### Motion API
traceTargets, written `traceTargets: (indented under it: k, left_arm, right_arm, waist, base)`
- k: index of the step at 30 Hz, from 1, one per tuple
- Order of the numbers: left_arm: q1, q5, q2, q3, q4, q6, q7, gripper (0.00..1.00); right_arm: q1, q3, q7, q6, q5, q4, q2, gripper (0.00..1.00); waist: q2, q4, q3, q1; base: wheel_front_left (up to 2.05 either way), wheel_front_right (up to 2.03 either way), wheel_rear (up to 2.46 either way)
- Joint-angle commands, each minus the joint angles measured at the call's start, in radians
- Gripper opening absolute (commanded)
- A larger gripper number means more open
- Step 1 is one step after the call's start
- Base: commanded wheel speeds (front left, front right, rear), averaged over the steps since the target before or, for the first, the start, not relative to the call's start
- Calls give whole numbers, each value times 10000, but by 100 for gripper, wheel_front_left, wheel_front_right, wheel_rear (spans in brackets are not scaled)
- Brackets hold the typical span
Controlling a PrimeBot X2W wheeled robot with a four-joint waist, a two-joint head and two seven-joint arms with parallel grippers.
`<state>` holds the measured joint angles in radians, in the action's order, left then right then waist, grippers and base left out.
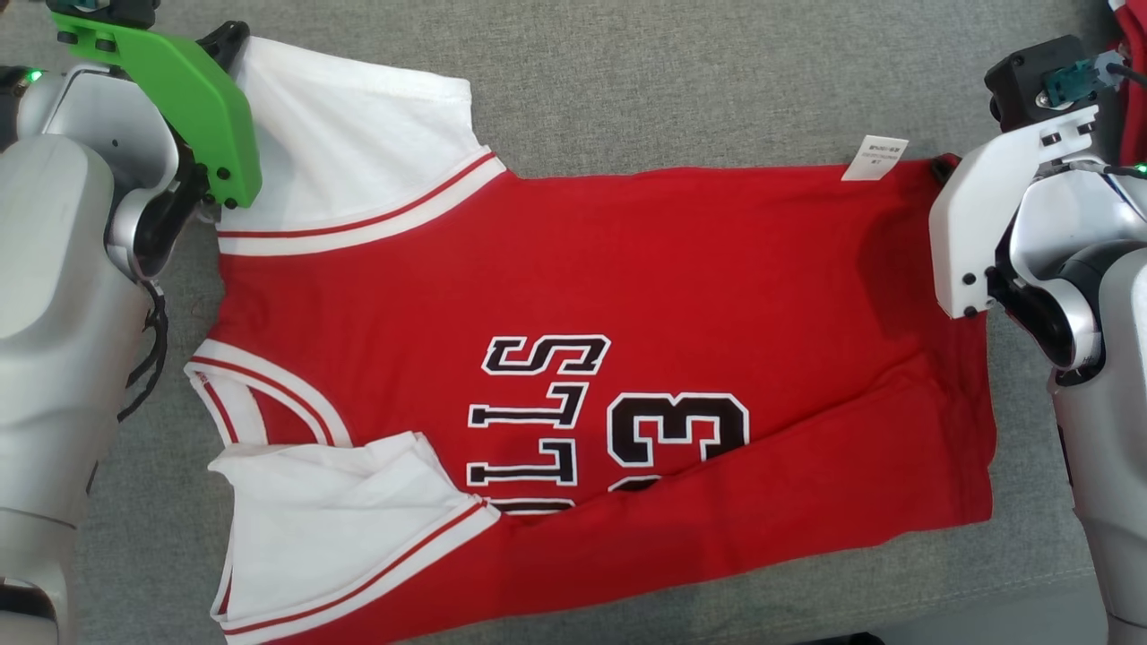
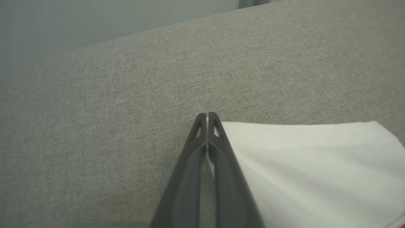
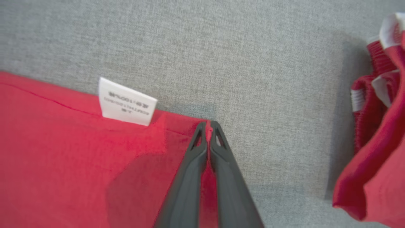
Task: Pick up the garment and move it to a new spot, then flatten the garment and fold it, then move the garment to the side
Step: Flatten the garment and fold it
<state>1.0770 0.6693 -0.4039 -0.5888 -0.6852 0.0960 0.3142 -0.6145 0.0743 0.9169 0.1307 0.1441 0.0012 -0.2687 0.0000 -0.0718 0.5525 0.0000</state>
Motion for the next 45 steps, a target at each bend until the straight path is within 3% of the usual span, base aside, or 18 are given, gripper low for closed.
traceTargets:
  k: [1,12,18,28,37,45]
  left_arm:
    - [-187,104,49,107,50,-84,-208,0]
    - [-1232,1204,72,1169,776,-39,-1862,0]
    - [-2638,1893,-358,1636,2024,15,-2165,0]
    - [-5712,2527,-1021,1956,4609,-773,-2121,0]
    - [-8413,2751,-874,2106,6973,-1765,-2833,0]
    - [-9651,3016,-534,1821,7724,-2037,-2966,0]
  right_arm:
    - [167,-37,-86,-2,102,-9,-58,0]
    - [855,-521,-1021,-2,292,-127,-48,0]
    - [1634,-412,-1773,-2,745,-397,-332,0]
    - [2733,1448,-2211,-8,1824,-1173,-2510,0]
    - [2098,3795,-2444,-7,1861,-1273,-4823,0]
    - [1668,4934,-2542,-8,2357,-741,-5644,0]
  waist:
    - [0,65,-134,0]
    - [0,443,-940,0]
    - [0,700,-1611,0]
    - [0,936,-2456,0]
    - [0,1307,-2615,0]
    - [0,1717,-2811,0]
  base:
    - [0,0,0]
    - [0,0,0]
    - [0,0,0]
    - [0,0,0]
    - [0,0,0]
    - [0,0,0]
